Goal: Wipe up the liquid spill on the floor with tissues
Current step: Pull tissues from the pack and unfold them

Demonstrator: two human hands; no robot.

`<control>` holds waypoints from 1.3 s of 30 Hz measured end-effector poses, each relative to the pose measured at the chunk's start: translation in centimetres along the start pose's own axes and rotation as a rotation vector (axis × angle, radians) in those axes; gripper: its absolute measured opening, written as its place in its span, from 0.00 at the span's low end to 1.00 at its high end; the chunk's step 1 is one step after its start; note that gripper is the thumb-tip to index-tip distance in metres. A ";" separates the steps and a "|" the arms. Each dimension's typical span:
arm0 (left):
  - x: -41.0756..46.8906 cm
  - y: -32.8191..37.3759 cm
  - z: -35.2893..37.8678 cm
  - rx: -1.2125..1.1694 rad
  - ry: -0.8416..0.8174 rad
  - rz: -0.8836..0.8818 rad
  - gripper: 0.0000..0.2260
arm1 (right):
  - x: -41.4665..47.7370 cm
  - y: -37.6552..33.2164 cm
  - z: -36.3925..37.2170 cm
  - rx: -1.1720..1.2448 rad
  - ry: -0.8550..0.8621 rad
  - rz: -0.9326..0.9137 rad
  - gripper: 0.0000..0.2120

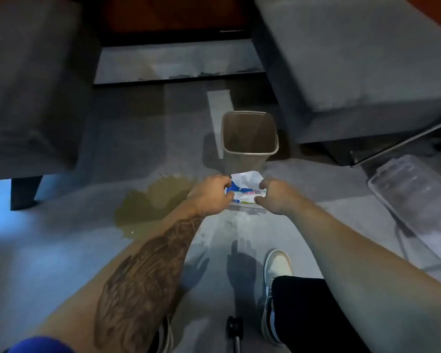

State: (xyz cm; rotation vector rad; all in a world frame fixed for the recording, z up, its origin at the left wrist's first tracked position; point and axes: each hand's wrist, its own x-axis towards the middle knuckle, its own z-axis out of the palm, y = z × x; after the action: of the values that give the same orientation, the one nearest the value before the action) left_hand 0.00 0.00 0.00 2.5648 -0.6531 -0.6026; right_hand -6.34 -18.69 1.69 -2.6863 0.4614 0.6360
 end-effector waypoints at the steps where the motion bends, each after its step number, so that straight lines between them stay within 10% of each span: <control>1: 0.9 -0.2 0.1 -0.006 -0.037 -0.025 0.13 | 1.2 0.0 0.0 0.012 -0.008 0.015 0.22; 20: 14.0 -2.6 6.4 0.084 -0.398 -0.052 0.25 | 15.2 2.8 4.0 -0.085 -0.325 0.188 0.28; 28: 12.8 -3.6 3.9 -0.087 -0.227 -0.106 0.21 | 13.7 3.4 -0.7 0.059 -0.063 0.078 0.07; 39: 10.5 -2.5 0.0 -0.303 0.052 -0.116 0.13 | 10.4 1.2 -4.8 0.343 0.259 -0.071 0.06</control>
State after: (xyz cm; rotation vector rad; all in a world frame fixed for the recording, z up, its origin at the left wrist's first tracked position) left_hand 9.16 -3.57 -4.40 2.3352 -0.3654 -0.6184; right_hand 3.76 -24.04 0.40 -2.4485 0.4878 0.1668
